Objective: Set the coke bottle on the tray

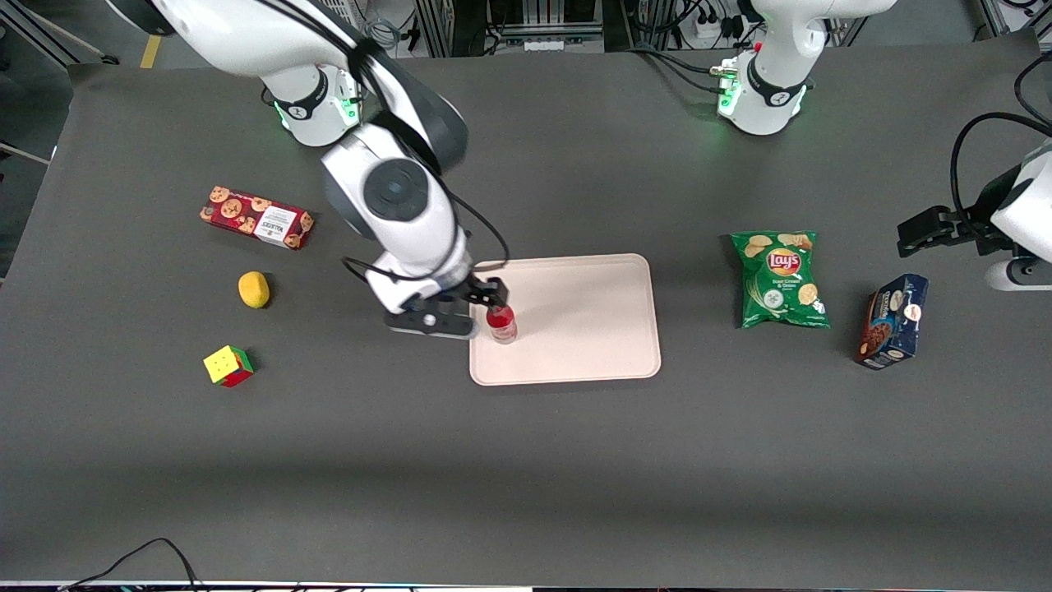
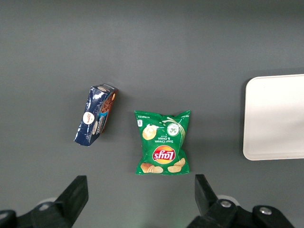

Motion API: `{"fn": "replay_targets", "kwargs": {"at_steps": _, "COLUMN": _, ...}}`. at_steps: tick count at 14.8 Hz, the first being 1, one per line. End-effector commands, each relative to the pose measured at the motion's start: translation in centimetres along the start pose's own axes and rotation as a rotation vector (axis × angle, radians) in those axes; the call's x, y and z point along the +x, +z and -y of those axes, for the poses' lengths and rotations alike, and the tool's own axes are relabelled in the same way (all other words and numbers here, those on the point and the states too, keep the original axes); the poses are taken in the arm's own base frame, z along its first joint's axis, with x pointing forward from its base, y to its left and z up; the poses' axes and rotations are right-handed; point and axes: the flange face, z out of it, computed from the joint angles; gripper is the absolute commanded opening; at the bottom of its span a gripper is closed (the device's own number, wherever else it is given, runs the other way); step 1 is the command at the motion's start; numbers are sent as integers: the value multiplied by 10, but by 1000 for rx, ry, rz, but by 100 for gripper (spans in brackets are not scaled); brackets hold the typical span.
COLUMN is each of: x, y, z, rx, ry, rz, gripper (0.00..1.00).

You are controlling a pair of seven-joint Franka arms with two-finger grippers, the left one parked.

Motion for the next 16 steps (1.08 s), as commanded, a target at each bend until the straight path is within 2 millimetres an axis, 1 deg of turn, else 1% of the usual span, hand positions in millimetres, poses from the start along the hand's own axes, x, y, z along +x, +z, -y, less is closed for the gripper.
{"fn": "replay_targets", "kwargs": {"at_steps": 1, "x": -8, "y": -89, "z": -79, "rx": 44, "ry": -31, "rz": 8, "gripper": 100}}
{"fn": "replay_targets", "kwargs": {"at_steps": 2, "x": -12, "y": -107, "z": -101, "rx": 38, "ry": -72, "rz": 0, "gripper": 100}}
{"fn": "replay_targets", "kwargs": {"at_steps": 4, "x": -18, "y": -129, "z": -152, "rx": -5, "ry": -141, "rz": -19, "gripper": 100}}
{"fn": "replay_targets", "kwargs": {"at_steps": 6, "x": -15, "y": -146, "z": -215, "rx": 21, "ry": -178, "rz": -27, "gripper": 100}}
{"fn": "replay_targets", "kwargs": {"at_steps": 7, "x": -11, "y": -156, "z": -246, "rx": 47, "ry": -169, "rz": -38, "gripper": 100}}
{"fn": "replay_targets", "kwargs": {"at_steps": 9, "x": -2, "y": -166, "z": -299, "rx": 59, "ry": -185, "rz": -55, "gripper": 100}}
{"fn": "replay_targets", "kwargs": {"at_steps": 10, "x": -1, "y": -172, "z": -319, "rx": 70, "ry": -189, "rz": -62, "gripper": 100}}
{"fn": "replay_targets", "kwargs": {"at_steps": 12, "x": 2, "y": -182, "z": -346, "rx": 77, "ry": -181, "rz": -67, "gripper": 100}}
{"fn": "replay_targets", "kwargs": {"at_steps": 14, "x": 13, "y": -186, "z": -375, "rx": 68, "ry": -233, "rz": -79, "gripper": 100}}
{"fn": "replay_targets", "kwargs": {"at_steps": 15, "x": 16, "y": -186, "z": -389, "rx": 70, "ry": -232, "rz": -80, "gripper": 100}}
{"fn": "replay_targets", "kwargs": {"at_steps": 16, "x": 18, "y": -187, "z": -393, "rx": 71, "ry": -225, "rz": -82, "gripper": 100}}
